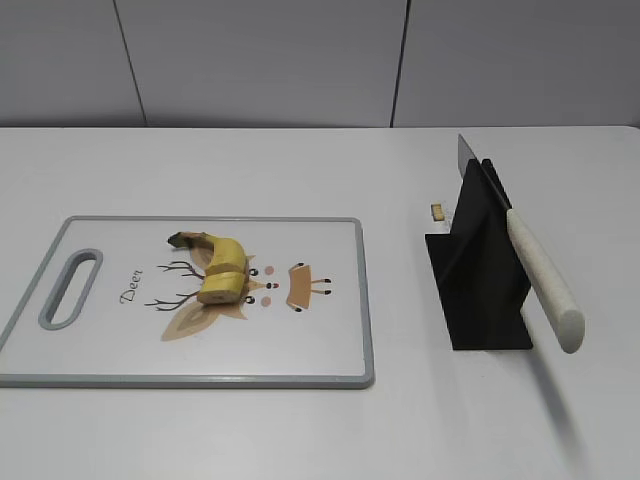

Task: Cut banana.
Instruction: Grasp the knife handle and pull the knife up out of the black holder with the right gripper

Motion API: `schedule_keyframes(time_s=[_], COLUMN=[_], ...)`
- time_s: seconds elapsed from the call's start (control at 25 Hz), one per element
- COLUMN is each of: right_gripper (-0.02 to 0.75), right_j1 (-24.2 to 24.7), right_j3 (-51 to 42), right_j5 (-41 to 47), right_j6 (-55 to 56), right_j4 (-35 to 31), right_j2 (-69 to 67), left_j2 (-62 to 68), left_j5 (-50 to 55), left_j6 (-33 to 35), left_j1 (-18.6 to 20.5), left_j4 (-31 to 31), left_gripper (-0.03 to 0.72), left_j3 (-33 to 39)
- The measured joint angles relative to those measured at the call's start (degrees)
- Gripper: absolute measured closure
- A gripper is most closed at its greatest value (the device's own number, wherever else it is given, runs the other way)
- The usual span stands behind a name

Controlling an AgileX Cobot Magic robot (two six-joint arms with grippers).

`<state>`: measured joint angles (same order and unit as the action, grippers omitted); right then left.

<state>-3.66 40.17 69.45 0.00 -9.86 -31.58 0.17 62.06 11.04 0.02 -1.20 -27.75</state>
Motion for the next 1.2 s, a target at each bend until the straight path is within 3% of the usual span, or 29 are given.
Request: schedule_keyframes(time_s=[0.24,0.76,1.2], right_gripper=[0.260,0.260,0.260], right_j1=[-2.2,-22.3,-24.1], right_j3=[0.6,5.6,14.0], right_j5=[0.0,0.1,-0.6], right_j6=[2.4,9.7,14.9], right_j4=[-1.2,1.6,1.9], right_j2=[-6.3,-20.4,-31.2], left_j2=[0.0,0.0,0.0], left_j5=[0.0,0.0,0.0], left_j6=[0.0,0.0,0.0], left_j1=[0.0,0.0,0.0], left_j4=[0.0,0.0,0.0], left_gripper=[0.135,0.135,0.135], left_j3=[0.0,0.0,0.0])
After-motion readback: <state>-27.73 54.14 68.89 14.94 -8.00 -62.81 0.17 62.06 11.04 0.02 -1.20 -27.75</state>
